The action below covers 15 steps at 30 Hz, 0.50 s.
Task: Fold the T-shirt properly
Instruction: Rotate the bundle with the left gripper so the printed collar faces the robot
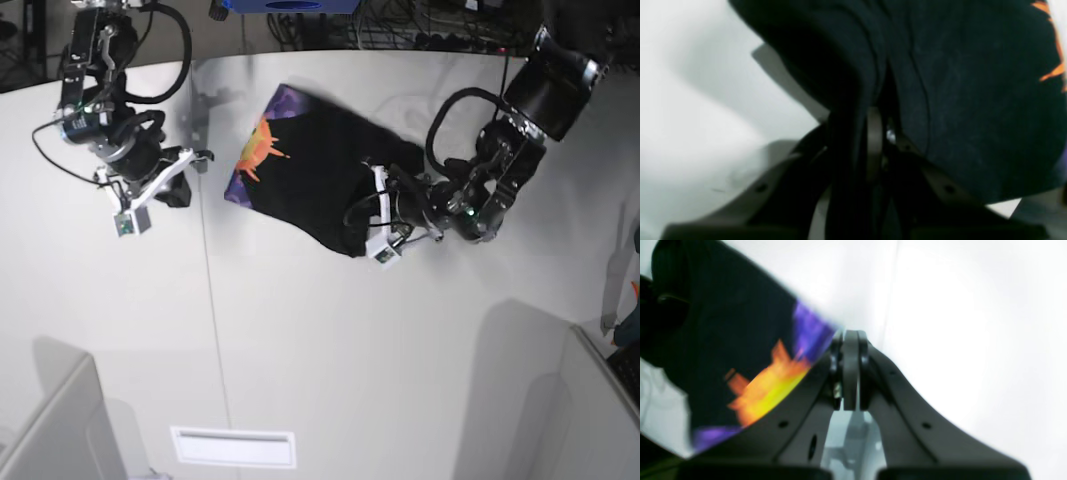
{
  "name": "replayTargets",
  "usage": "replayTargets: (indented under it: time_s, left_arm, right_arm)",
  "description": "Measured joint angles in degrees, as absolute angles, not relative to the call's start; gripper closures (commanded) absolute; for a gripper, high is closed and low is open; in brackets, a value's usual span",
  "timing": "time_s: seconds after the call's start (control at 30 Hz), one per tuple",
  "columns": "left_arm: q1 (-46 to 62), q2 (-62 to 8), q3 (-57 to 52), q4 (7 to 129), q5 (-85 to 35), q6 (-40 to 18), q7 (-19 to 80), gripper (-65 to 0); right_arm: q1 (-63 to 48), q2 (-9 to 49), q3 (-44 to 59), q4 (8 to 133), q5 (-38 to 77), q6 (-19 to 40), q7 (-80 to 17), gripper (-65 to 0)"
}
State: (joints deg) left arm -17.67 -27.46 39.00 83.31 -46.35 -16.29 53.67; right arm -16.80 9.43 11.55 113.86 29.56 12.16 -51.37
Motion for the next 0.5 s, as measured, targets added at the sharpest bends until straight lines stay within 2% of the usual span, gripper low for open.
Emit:
replayTargets:
  time_s: [0.2,0.3,0.5]
  left_arm:
    - [-31.55,-28.71,58.72,83.7,-35.57,-16.95,53.32,0.0]
    - [-34.26,-26.22,62.94,83.61,-28.27,-22.02,54.0,0.0]
    - [-32.84,-17.67,63.42,83.18,-8.34,-33.91,53.71,0.0]
  right_arm:
    - [-17.43,9.41,17.98,113.86,29.12,12.95,-51.99,0.0]
    - [-18.61,9.45,20.08,113.86,29.3,12.99,-52.07,0.0]
    - [-20.08,6.83,23.75,113.86,29.1,12.99,-52.07,0.0]
